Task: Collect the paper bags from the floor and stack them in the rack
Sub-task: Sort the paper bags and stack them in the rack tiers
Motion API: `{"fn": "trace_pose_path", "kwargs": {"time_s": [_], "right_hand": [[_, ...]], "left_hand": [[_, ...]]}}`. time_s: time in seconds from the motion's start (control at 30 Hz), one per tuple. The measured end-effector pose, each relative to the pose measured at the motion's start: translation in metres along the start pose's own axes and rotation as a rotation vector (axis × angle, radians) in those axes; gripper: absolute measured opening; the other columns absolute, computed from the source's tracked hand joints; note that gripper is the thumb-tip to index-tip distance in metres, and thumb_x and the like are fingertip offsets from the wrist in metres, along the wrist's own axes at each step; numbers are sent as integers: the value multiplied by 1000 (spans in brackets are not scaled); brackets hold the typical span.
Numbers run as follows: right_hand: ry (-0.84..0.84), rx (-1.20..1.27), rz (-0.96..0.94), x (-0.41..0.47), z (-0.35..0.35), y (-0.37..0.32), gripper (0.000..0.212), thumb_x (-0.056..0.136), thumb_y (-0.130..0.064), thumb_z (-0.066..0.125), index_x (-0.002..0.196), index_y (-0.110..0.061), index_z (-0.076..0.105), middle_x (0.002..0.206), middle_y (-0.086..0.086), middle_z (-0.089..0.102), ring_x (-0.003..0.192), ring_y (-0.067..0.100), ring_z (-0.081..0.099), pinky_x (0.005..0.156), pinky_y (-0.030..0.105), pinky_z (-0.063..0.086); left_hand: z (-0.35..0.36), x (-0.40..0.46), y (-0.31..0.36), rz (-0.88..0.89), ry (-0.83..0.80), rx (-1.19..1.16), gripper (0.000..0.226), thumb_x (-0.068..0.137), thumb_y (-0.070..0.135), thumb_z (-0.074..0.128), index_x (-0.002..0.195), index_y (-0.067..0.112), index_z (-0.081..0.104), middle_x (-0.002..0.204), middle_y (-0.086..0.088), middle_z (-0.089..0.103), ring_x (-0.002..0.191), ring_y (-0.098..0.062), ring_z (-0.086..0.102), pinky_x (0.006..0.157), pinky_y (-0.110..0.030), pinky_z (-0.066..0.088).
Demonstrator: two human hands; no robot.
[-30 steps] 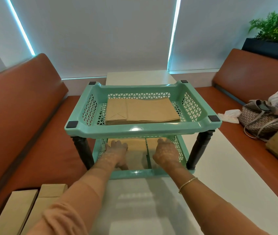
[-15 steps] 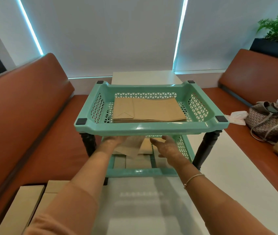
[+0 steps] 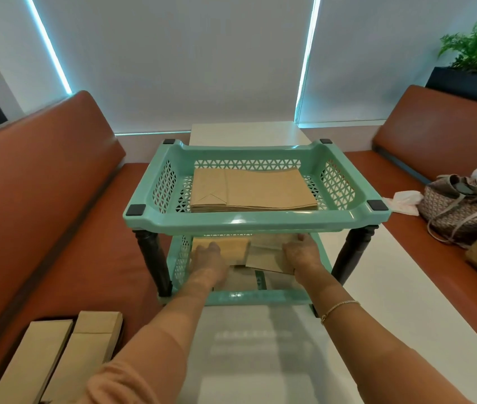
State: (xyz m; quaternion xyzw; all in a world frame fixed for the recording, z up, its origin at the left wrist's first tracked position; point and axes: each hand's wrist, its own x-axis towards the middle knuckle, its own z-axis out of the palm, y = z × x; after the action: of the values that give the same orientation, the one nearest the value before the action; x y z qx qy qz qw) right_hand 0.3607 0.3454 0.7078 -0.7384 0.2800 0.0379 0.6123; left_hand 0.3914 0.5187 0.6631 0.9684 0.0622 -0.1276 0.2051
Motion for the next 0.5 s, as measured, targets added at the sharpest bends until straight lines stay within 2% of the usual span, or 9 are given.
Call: {"fn": "trace_pose_path", "kwargs": {"time_s": [0.07,0.17,0.3,0.37,0.5], "right_hand": [[41,28,10,4,0,1,30,91,0,47,120,-4,52,120,17,58,107,31,56,95,38,46],[20,12,86,6,-2,0,22,92,-3,46,113,-9,53,106,7,57,103,24,53,101,35,44],[57,82,94,8,-2,3,15,92,-3,48,93,-18,50,100,6,58,93,21,51,100,38,45],[61,89,79,9,0,5,16,90,-2,50,89,-18,50,94,3,56,92,21,52,99,41,46],[61,78,46,10,2,7,18,91,-3,49,101,-18,53,88,1,53,90,23,52,97,43,48]], "left_hand": [[6,2,2,89,13,163,46,91,19,50,135,18,39,137,-11,38,129,-29,30,104,-40,36],[5,8,2,243,82,397,42,93,26,46,134,18,39,131,-10,48,123,-27,40,99,-38,37],[3,6,-1,414,183,661,27,98,25,38,119,13,51,110,-8,62,104,-24,55,88,-35,41],[2,4,-3,462,201,650,25,98,15,37,117,11,53,106,-8,63,99,-24,58,85,-34,43],[-3,5,-2,422,273,459,28,99,10,35,120,8,53,110,-9,64,101,-25,62,88,-35,46]]}}
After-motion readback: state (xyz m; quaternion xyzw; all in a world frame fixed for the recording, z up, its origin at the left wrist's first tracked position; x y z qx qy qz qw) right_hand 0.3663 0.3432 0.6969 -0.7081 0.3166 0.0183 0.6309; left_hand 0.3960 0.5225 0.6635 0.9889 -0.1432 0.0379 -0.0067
